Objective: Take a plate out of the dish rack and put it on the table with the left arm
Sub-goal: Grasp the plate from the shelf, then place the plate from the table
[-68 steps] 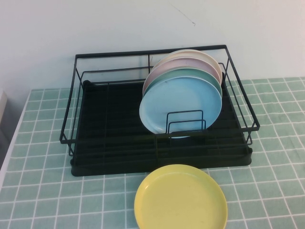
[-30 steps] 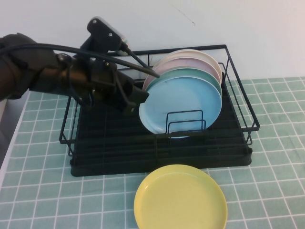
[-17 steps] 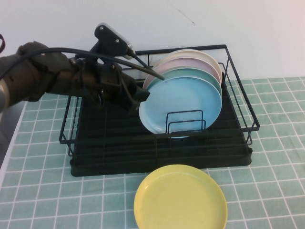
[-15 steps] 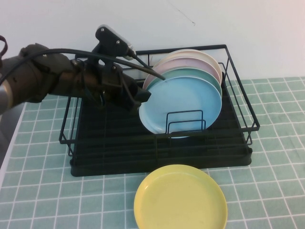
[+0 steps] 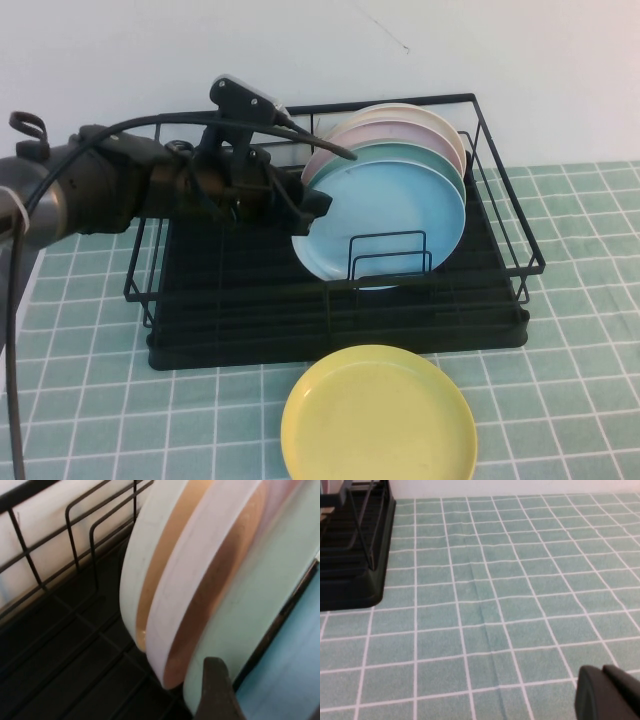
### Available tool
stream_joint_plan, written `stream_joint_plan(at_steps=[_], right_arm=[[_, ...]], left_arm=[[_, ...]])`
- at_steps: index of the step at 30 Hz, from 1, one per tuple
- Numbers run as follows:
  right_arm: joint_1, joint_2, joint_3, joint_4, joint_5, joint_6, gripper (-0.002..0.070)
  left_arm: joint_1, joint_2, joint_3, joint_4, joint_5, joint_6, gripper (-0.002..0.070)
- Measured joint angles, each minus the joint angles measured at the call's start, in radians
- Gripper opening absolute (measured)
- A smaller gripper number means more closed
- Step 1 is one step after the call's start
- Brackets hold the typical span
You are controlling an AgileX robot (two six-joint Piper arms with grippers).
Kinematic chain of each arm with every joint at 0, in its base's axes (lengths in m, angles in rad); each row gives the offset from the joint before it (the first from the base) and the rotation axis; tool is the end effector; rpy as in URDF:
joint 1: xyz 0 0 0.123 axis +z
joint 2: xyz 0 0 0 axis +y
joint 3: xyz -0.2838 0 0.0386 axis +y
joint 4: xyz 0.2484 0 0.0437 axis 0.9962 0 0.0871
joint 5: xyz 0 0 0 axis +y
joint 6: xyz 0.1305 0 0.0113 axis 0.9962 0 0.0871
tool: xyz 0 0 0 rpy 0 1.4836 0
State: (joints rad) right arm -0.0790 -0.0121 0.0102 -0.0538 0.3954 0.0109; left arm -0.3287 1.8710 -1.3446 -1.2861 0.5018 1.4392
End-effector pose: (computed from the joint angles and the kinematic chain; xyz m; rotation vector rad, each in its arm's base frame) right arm 0.0884 -0.0097 0.1628 0.0520 1.8770 -0.1004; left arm 0.4100 -0.2038 0.2308 0.8144 1.9859 -0.5977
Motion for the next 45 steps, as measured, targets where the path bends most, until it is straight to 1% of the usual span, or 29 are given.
stream_joint_plan(at_steps=[2,4,5,7,8,10,21,22,27,33,36,39,42,45], right_arm=[[0.000,0.000,0.000,0.000,0.000,0.000,-0.0002],[0.000,0.000,0.000,0.000,0.000,0.000,-0.0002],[0.000,0.000,0.000,0.000,0.000,0.000,-0.0002],[0.000,0.000,0.000,0.000,0.000,0.000,-0.0002],[0.000,0.000,0.000,0.000,0.000,0.000,-0.0002],[0.000,0.000,0.000,0.000,0.000,0.000,-0.0002],[0.000,0.000,0.000,0.000,0.000,0.000,-0.0002],[0.000,0.000,0.000,0.000,0.000,0.000,-0.0002],[0.000,0.000,0.000,0.000,0.000,0.000,-0.0002],[0.000,0.000,0.000,0.000,0.000,0.000,-0.0002],[0.000,0.000,0.000,0.000,0.000,0.000,-0.0002],[0.000,0.000,0.000,0.000,0.000,0.000,-0.0002],[0.000,0.000,0.000,0.000,0.000,0.000,-0.0002],[0.000,0.000,0.000,0.000,0.000,0.000,-0.0002]], left_arm=[[0.000,0.009,0.000,-0.035,0.000,0.016,0.0390],[0.000,0.017,0.000,-0.061,0.000,0.019,0.0351],[0.000,0.018,0.000,-0.066,0.000,0.019,0.0313],[0.000,0.018,-0.002,-0.072,0.002,0.019,0.0215],[0.000,0.018,-0.002,-0.072,0.007,0.023,0.0146],[0.000,0.018,-0.011,-0.063,0.000,0.028,0.0106],[0.000,-0.015,-0.035,-0.046,0.024,-0.009,0.0101],[0.000,-0.044,-0.037,-0.046,0.022,-0.015,0.0078],[0.000,-0.135,-0.040,-0.036,0.043,-0.029,0.0023],[0.000,-0.260,-0.040,-0.012,0.114,-0.053,0.0007],[0.000,-0.316,-0.040,-0.005,0.155,-0.099,0.0005],[0.000,-0.375,-0.040,0.069,0.191,-0.196,0.0004],[0.000,-0.421,-0.040,0.229,0.240,-0.376,0.0004],[0.000,-0.451,-0.040,0.412,0.326,-0.592,0.0004]])
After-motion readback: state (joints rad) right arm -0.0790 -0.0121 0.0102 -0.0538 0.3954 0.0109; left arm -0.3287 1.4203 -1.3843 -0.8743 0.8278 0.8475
